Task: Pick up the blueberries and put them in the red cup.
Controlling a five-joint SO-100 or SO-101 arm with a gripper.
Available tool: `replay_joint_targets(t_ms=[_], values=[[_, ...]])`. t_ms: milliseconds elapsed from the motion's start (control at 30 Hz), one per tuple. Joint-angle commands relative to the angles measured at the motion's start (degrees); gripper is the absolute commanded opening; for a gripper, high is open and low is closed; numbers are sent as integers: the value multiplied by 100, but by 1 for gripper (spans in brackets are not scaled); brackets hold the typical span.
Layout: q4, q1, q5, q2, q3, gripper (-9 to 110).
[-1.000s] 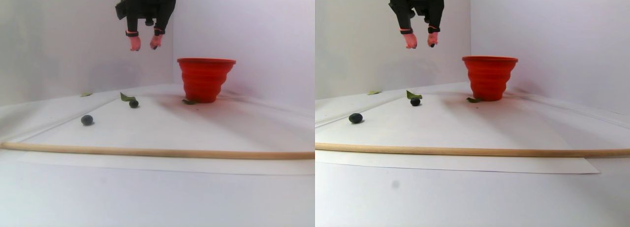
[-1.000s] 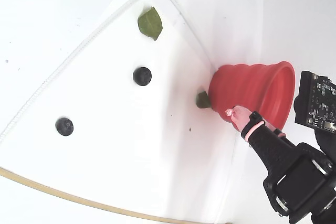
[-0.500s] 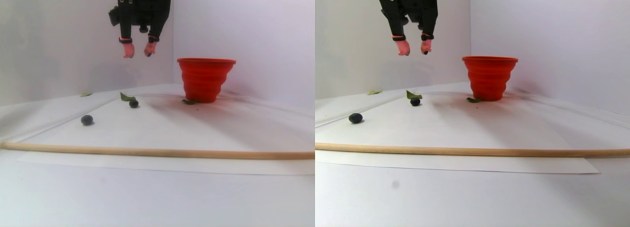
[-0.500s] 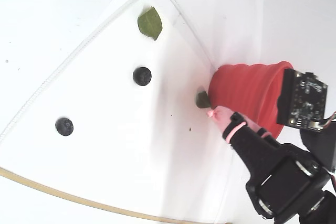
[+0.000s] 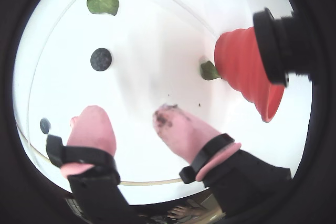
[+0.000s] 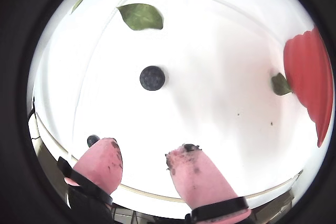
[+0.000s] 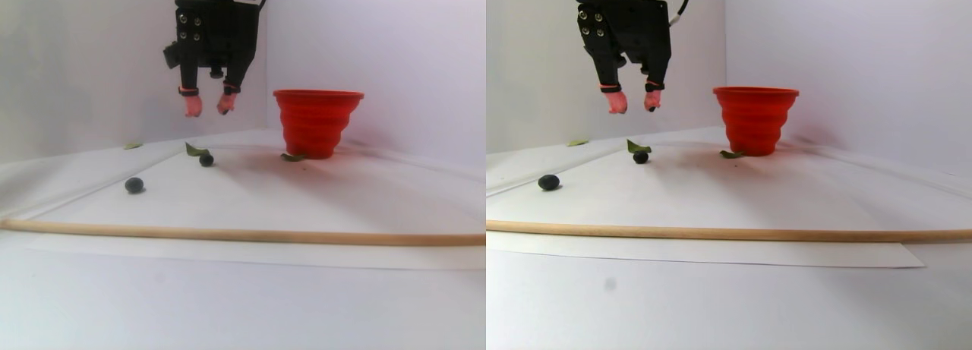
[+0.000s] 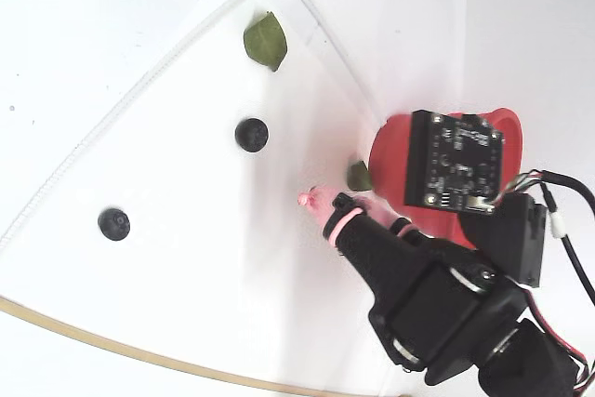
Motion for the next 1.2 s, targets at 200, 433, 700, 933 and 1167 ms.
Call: replay_joint_targets(t_ms=[200,433,700,933,1167], values=[[-343,-79,-44,-334,-387,19],[-492,-105,-53,-606,-554,19],[-782,-114,-158,-1107,-844,20],[-932,-158,-149,-1468,-1116,20],[-1099,-202,-97,-1731,-1222,21]])
